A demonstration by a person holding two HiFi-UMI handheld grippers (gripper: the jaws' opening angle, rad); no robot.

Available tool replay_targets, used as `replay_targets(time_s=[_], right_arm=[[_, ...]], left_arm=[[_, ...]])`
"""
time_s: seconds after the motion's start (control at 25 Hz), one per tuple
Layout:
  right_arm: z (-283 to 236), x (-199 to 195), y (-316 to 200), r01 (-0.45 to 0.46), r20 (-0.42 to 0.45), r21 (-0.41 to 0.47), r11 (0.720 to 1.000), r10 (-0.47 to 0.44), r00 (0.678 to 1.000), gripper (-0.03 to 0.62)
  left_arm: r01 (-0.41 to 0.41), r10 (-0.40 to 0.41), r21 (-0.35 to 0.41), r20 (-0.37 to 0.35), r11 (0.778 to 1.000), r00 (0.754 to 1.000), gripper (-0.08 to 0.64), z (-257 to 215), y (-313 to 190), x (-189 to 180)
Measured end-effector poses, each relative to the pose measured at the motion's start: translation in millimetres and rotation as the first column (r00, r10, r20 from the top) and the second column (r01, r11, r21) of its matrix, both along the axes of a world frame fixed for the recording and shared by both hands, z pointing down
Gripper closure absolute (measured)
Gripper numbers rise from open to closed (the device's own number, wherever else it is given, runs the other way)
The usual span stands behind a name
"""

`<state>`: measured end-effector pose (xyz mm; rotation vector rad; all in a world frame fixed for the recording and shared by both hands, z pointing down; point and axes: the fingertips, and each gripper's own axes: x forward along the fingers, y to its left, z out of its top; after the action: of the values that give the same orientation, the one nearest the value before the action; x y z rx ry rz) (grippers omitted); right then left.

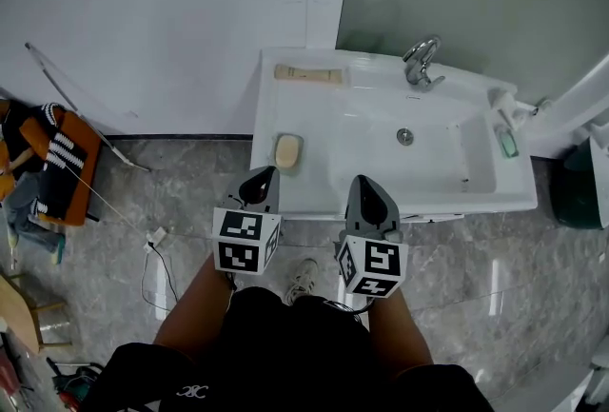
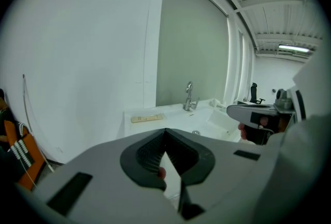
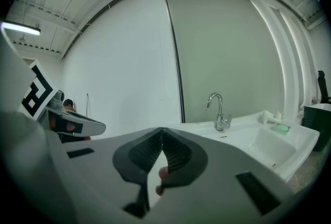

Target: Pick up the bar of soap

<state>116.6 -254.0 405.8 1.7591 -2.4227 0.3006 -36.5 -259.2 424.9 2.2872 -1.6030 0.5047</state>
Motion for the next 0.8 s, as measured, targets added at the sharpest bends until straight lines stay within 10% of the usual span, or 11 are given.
replay_targets(time_s=[0.8], right_arm=[[0.8,-25.2,-8.7,0.02,-0.015,-0.001,1.0,-0.02,1.0,0.588]], left_arm=[[0.013,-0.013,-0.056,-0.002,0.998,1.0,0.558,24.6,-7.8,-20.5]])
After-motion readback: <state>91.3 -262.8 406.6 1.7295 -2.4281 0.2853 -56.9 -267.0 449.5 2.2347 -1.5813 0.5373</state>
